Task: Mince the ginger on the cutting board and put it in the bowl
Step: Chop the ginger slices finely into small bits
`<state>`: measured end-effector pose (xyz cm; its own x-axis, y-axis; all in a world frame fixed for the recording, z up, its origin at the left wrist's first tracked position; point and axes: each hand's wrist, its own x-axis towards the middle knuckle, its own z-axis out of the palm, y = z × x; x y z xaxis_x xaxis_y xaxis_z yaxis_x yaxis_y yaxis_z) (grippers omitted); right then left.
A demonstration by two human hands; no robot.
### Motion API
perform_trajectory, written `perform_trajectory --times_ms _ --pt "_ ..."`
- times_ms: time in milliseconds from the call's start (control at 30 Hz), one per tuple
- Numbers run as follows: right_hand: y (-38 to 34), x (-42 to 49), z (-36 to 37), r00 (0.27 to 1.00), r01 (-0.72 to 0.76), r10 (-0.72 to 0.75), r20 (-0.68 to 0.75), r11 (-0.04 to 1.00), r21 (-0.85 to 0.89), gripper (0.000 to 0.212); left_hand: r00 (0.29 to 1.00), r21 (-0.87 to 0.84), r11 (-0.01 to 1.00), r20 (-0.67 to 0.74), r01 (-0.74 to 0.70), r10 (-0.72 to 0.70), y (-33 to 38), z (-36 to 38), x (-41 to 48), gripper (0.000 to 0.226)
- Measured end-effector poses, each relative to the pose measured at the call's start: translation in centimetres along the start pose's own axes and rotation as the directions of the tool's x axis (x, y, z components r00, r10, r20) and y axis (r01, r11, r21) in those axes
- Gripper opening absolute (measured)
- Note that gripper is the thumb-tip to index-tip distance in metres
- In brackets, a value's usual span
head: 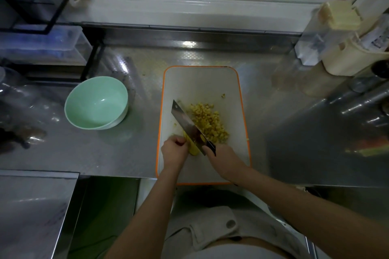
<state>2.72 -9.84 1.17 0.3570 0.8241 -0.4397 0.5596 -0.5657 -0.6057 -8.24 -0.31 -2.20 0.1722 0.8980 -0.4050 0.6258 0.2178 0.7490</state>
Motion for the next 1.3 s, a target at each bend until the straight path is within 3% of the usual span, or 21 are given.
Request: perform_trajectory --times_ms 300,467,833,1133,1300 --pt "0.0 0.2 -0.2 0.998 -0.054 0.054 0.022 0.999 0.001 0.036 0.999 0.016 1.0 0.043 -0.018 0.018 0.3 -0.3 0.0 0.025" --pt "0.1 0.6 -0.5 0.996 -0.07 0.07 0.055 0.998 -0.003 0.038 0.998 0.047 0.999 0.065 -0.019 0.016 0.5 -0.4 0.3 0.012" --pt "0.4 1.1 1.2 0.998 -0.035 0.039 0.049 0.997 -0.074 0.032 0.997 0.086 0.996 0.081 -0.004 -0.003 0.2 -0.3 0.6 0.015" --pt "0.3 3.0 -0.6 0.989 0.099 -0.085 0.12 0.989 -0.114 0.031 0.998 0.079 0.997 0.063 -0.009 0.004 -0.1 -0.3 0.6 0.014" --pt "-0.1 3.4 -0.9 0.998 0.047 -0.046 0.033 0.998 -0.052 0.038 0.999 0.07 0.997 0.045 -0.017 0.014 0.1 -0.4 -0.1 0.011"
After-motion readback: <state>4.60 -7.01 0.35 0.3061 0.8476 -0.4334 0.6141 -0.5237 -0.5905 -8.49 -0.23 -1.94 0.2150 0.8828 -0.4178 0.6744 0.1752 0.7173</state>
